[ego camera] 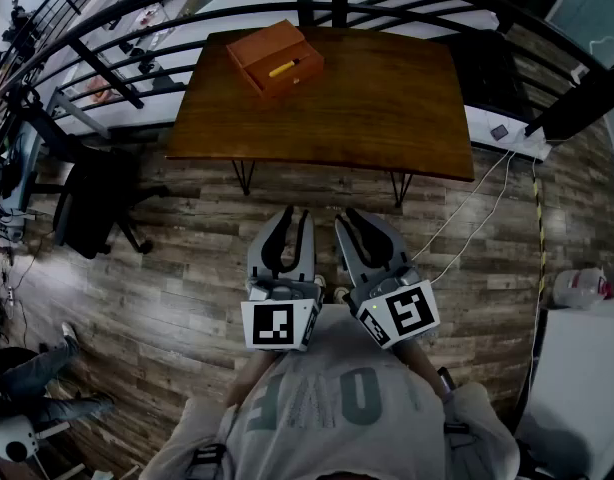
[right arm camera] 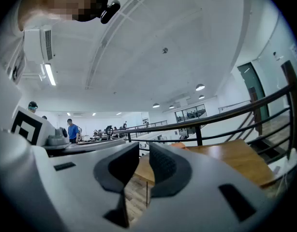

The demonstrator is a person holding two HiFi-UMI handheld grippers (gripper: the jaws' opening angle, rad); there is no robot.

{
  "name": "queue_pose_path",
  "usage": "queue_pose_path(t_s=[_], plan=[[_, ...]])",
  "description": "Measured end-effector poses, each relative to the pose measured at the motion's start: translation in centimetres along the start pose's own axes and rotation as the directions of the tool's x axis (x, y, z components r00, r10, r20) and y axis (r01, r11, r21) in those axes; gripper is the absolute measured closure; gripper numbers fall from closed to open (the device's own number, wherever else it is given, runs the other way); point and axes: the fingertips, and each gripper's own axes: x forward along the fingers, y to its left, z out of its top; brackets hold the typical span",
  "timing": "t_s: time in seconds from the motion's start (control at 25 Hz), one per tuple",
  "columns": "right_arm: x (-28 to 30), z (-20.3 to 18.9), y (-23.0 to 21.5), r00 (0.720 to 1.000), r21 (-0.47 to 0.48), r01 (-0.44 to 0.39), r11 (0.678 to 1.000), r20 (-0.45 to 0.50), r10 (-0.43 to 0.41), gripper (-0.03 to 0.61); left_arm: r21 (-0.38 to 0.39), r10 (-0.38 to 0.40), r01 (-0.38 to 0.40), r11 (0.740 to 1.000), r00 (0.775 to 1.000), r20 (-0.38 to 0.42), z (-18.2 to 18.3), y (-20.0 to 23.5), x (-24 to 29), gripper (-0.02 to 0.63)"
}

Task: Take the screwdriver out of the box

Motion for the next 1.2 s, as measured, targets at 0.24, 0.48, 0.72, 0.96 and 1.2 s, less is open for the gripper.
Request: queue_pose_path(t_s=[0.24, 0.48, 0.72, 0.96, 1.2], plan=[[-0.5, -0.3, 0.0, 1.000, -0.002, -0.010, 1.000, -0.009, 0.010, 0.518, 0.012, 0.018, -0.018, 1.000, 1.000, -0.016, -0.7, 0.2, -0.4, 0.534], [-1.5, 0.1, -1.1, 1.000, 0.042, -0.030, 0.999, 0.001, 0.030, 0.518, 0.012, 0.018, -0.018, 1.000, 1.000, -0.013, -0.5, -1.4, 0.1, 0.534], [-3.3, -0.7, -2.7, 0.999, 0.081, -0.044, 0.996, -0.009, 0.045, 0.499, 0.017, 0.017, -0.017, 1.000, 1.000, -0.002, -1.1, -3.6, 0.4, 0.534], [-4.3, -1.4, -4.6, 0.999, 0.092, -0.034, 0.995, -0.005, 0.035, 0.494, 0.014, 0.020, -0.020, 1.000, 1.000, 0.003, -1.9, -4.4, 1.2, 0.534], [-2.0, -2.0, -6.4, 0.999, 0.069, -0.048, 0.996, -0.021, 0.050, 0.434, 0.021, 0.038, -0.039, 0.999, 0.997, 0.060, -1.5, -2.7, 3.7, 0.534]])
